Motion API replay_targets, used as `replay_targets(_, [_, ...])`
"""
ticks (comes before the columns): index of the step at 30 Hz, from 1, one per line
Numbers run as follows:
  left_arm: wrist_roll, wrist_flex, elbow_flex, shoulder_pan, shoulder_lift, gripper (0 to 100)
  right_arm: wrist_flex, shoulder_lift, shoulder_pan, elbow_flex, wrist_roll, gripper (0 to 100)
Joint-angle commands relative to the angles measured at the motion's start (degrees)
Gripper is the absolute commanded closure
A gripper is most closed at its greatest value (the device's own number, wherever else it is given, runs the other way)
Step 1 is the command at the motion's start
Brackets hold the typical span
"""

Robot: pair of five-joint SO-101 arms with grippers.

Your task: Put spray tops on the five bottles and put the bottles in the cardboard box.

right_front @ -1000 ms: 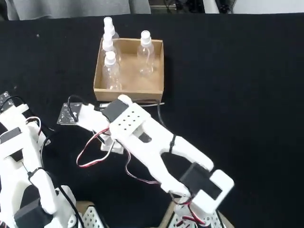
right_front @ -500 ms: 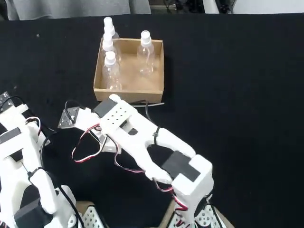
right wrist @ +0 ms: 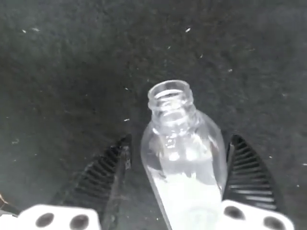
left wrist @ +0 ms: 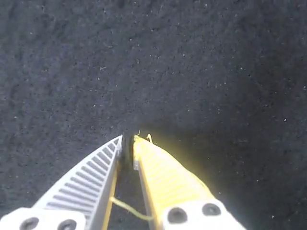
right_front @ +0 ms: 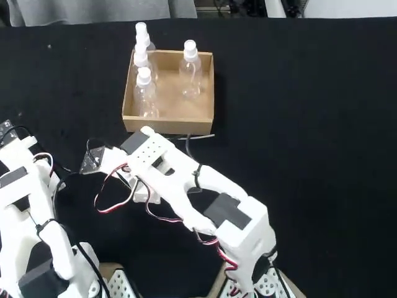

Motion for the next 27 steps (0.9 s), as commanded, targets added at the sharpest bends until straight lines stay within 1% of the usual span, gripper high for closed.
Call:
replay_targets(1, [0.44,-0.97,-0.84,-0.48,-2.29,97,0.00,-0.31,-0.53,-3.21,0.53,72.3])
replay_targets(4, [0.44,-0.97,-0.84,-0.48,-2.29,97,0.00,-0.31,0.00,-3.21,0.35,72.8])
replay_targets(10, [0.44,-0.97,-0.84,-0.48,-2.29,97,0.09,-0.31,1.05,-3.65,0.26,88.0])
replay_targets(13, [0.44,-0.97,-0.84,-0.48,-2.29,97,0.53,-0.31,1.05,-4.53,-0.62,88.9])
replay_targets(18, [0.44,-0.97,-0.84,-0.48,-2.29,97,0.53,-0.31,1.32,-6.02,-7.12,89.1])
replay_targets(23, [0.44,-0.97,-0.84,-0.48,-2.29,97,0.09,0.13,4.40,-7.69,-14.77,89.1])
replay_targets(27, [0.44,-0.97,-0.84,-0.48,-2.29,97,-0.53,0.13,6.59,-8.13,-18.99,89.0])
